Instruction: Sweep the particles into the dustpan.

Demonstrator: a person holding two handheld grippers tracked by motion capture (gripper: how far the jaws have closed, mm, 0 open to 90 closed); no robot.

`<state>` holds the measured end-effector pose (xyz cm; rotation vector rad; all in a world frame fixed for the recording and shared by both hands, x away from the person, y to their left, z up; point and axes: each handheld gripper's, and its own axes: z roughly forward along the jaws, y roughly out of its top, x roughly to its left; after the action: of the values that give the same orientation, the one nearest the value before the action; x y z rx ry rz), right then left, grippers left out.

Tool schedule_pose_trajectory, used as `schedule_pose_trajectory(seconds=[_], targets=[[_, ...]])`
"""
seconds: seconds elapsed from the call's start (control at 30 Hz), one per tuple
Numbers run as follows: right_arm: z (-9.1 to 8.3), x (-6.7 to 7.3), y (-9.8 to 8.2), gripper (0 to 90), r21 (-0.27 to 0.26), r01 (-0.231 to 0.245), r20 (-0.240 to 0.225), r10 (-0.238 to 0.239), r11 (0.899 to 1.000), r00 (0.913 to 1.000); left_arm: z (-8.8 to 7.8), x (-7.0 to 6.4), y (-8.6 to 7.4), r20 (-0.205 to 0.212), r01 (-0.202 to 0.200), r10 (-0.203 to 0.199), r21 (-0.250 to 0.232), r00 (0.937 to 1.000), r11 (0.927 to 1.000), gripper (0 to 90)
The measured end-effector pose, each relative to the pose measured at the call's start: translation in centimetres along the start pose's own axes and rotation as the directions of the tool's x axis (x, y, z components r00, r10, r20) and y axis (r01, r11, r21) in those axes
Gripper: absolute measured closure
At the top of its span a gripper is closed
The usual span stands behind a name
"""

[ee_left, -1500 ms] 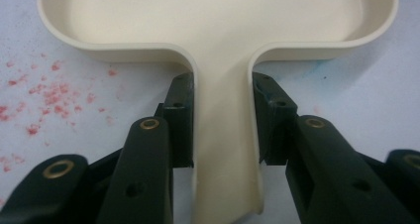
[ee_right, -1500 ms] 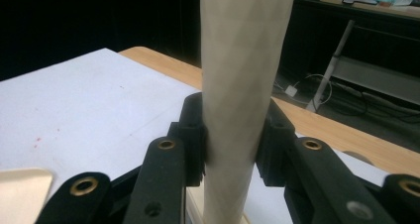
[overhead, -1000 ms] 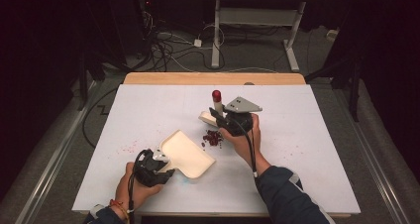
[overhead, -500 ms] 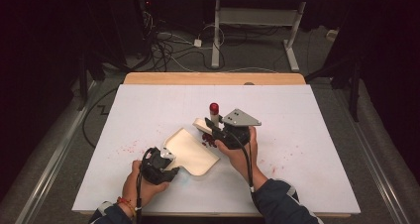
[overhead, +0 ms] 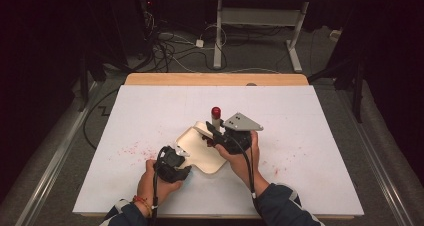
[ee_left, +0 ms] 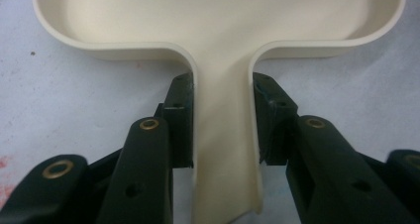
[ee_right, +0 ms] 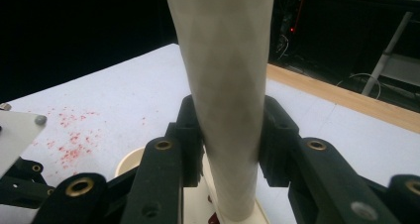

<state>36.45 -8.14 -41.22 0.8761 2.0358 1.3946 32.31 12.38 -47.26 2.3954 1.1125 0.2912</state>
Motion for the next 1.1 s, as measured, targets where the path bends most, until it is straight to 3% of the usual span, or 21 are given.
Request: schedule_pose_trajectory(seconds=[0.43, 0.87, 1.1], targets=[[-1.0, 1.3, -0.2, 68.0, -0.027, -0.052, 0.025, 0.053, 0.998, 0.9983, 0.3, -0.4, 0.5, -0.015, -0.007, 0.006, -0.010, 0.9999, 0.9999, 63.1], [-1.5, 2.6, 0.2, 69.6, -0.033, -0.034, 0.008, 0.034, 0.999, 0.9994, 0.4, -0.3, 0.4, -0.018, -0.006, 0.006, -0.024, 0.9998, 0.9997, 61.6], [-1.5, 1.4, 0.6, 69.8, -0.048, -0.040, 0.018, 0.041, 0.998, 0.9990, 0.4, -0.1, 0.3, -0.007, -0.016, 0.016, -0.023, 0.9998, 0.9996, 62.6]])
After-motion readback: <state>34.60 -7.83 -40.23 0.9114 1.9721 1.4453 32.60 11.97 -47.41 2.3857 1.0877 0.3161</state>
